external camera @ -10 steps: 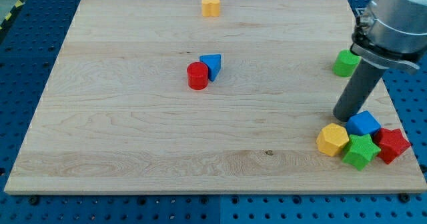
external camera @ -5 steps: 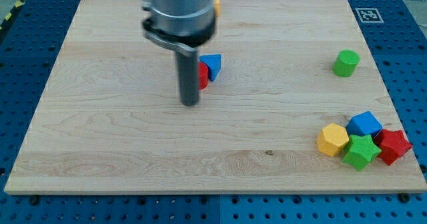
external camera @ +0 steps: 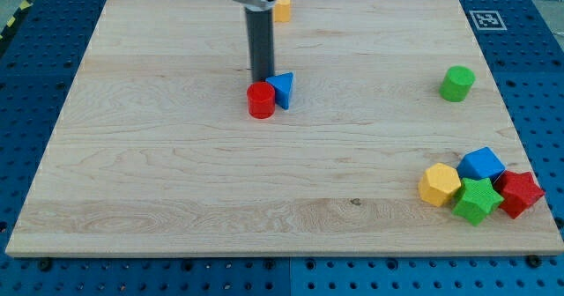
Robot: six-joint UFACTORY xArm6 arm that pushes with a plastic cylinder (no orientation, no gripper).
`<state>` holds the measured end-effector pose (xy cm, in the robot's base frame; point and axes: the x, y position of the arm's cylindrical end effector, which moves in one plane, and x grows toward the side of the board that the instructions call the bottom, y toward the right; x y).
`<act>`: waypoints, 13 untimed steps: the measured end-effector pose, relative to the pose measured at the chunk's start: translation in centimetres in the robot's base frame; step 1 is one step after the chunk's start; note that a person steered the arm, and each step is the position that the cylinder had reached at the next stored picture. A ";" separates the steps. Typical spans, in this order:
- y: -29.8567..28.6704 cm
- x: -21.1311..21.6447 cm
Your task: Move the blue triangle closer to the yellow hexagon
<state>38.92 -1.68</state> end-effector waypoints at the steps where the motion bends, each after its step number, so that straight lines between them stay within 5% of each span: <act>1: 3.0 1.1; 6: 3.1 10.6; 9: -3.0 14.5; 13: 9.5 15.3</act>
<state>54.17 7.80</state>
